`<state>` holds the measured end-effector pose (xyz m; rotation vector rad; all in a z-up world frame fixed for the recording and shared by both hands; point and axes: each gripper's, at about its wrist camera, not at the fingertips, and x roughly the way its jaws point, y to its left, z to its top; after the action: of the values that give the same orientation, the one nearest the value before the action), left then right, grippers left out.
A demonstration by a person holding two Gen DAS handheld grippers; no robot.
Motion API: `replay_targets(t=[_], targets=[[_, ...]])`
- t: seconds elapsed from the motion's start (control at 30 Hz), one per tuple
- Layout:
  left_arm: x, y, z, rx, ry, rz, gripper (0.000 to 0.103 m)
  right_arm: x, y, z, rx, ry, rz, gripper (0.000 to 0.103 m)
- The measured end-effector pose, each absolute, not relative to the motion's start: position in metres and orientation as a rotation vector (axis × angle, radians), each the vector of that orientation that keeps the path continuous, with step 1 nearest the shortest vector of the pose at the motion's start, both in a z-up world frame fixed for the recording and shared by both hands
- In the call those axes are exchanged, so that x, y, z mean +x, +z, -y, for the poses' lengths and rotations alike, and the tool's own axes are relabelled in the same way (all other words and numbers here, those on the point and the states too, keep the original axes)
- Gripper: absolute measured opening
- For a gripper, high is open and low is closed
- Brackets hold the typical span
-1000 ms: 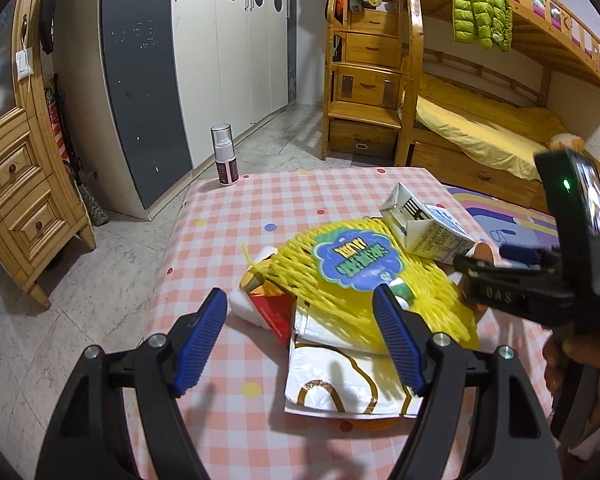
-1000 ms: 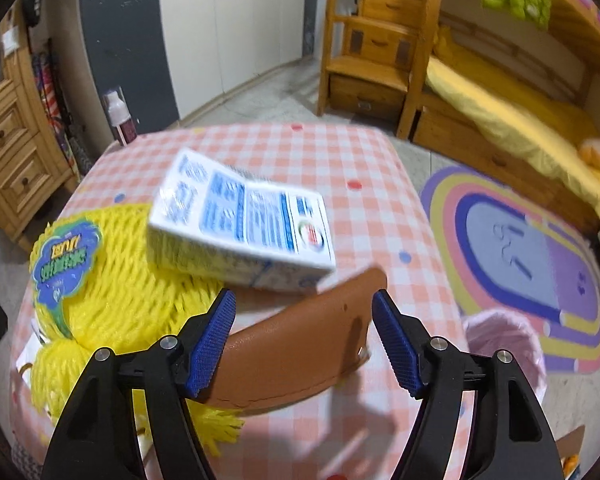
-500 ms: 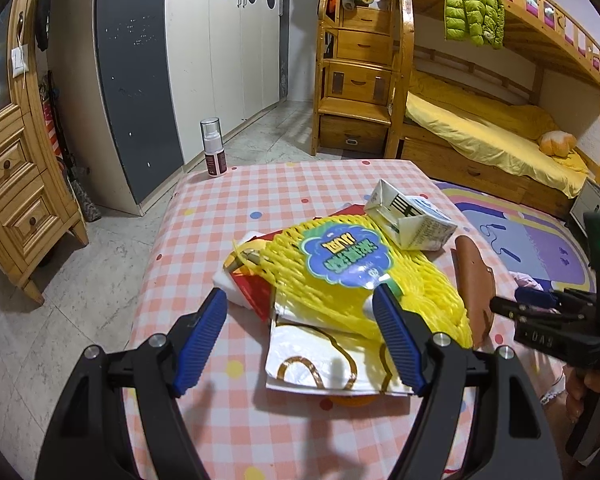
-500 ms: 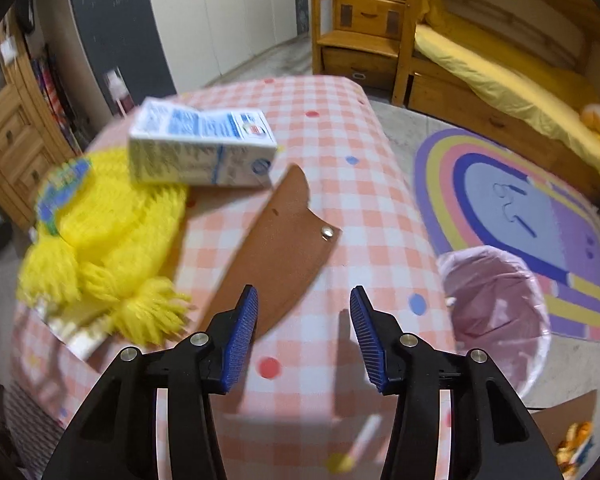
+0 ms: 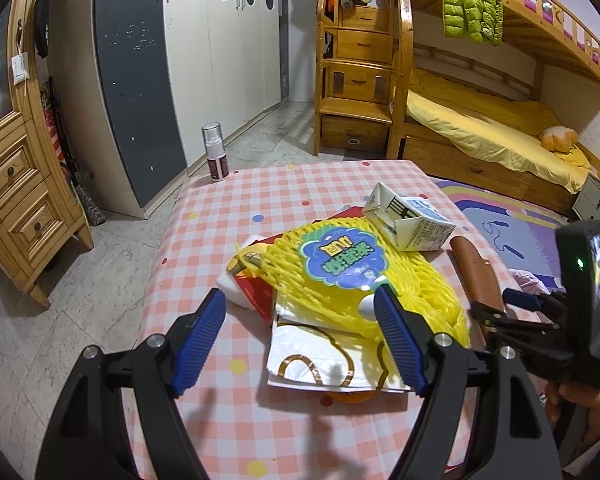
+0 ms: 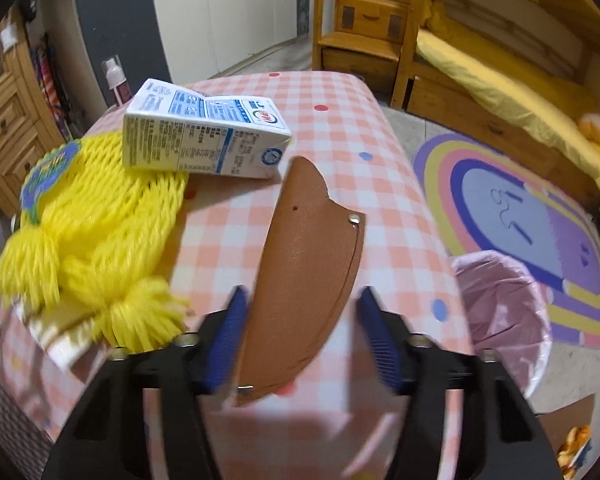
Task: Collect trash
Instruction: 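Reach for and grasp the brown leather sheath with the right tool, then lift the sheath with the right tool while the left tool grasps the white milk carton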
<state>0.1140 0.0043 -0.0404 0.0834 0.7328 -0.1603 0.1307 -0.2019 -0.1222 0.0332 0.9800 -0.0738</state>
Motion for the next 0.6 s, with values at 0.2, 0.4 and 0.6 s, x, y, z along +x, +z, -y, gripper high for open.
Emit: replay_targets(t=[0.2, 0.4, 0.6], targets=[[0.118, -0.034, 0.017, 0.119, -0.248, -0.726, 0.074, 0.122, -0.122, 0.209, 0.032, -0.037, -0.962, 0.045], [0.137, -0.033, 0.047, 0.152, -0.31, -0.739, 0.092, 0.116, -0.099, 0.216, 0.081, -0.003, -0.894, 0.044], [0.169, -0.042, 0.068, 0.145, -0.336, -0.782, 0.093, 0.125, -0.089, 0.22, 0.02, -0.047, -0.89, 0.044]])
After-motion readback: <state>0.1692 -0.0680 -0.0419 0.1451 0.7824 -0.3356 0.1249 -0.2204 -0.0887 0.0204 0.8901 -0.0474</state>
